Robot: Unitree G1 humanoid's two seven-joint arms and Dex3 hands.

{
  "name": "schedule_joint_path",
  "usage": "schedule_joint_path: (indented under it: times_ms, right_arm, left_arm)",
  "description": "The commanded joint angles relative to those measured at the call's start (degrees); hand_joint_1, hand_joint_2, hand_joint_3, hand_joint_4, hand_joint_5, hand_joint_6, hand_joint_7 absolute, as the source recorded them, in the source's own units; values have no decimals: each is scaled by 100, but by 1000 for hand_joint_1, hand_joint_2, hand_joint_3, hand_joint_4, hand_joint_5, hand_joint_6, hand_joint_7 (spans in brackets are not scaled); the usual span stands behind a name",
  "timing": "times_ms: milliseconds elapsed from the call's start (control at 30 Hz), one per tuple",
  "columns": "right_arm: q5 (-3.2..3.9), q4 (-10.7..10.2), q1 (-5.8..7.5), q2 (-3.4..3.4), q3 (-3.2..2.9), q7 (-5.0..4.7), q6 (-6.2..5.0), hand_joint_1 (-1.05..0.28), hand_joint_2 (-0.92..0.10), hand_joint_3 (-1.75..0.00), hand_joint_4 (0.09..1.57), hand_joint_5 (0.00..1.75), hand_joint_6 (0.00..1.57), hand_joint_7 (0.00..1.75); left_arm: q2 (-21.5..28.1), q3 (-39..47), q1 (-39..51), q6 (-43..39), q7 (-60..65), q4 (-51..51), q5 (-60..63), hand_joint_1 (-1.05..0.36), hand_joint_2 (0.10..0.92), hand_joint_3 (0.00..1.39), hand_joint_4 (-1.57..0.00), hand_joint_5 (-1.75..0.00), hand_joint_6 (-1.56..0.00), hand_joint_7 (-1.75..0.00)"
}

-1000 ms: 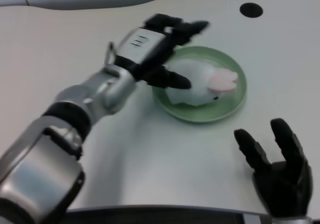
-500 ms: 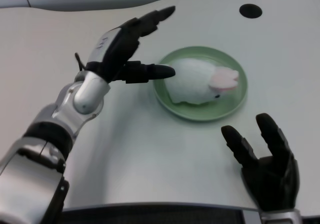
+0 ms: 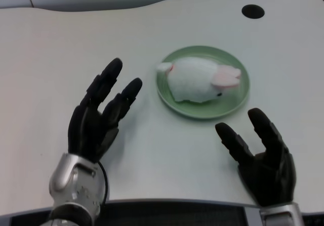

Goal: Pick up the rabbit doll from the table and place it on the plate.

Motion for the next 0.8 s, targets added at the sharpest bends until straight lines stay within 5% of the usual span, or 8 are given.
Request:
schedule_joint_path:
  times_ms: [33, 233, 467, 667, 800]
  right_arm:
    - [-116, 29, -182, 70, 51, -115, 191, -843, -921, -117, 975, 15, 930, 7]
    - [-125, 61, -226, 60, 46, -31, 279, -834, -921, -122, 963, 8, 918, 2]
    - [-187, -27, -185, 55, 54, -170, 287, -858, -921, -106, 979, 14, 935, 7]
    - [-146, -20, -198, 36, 9, -117, 306, -855, -921, -106, 978, 13, 936, 6]
    - [-181, -39, -180, 28, 15, -153, 260, -855, -921, -114, 979, 13, 938, 5]
  left_arm:
    - [-91, 231, 186, 283, -337, -38, -159, -878, 921, 259, -188, -8, -144, 0]
    - [-206, 508, 326, 569, -725, -49, -241, -831, 921, 262, -149, -6, -110, -7]
    - [-269, 644, 391, 545, -787, -38, -201, -803, 921, 256, -144, -4, -123, -10]
    - [-288, 646, 447, 469, -670, -54, -92, -809, 921, 260, -174, -19, -136, -12]
    - [-300, 663, 466, 471, -675, -36, -74, -800, 921, 262, -181, -21, -141, -12]
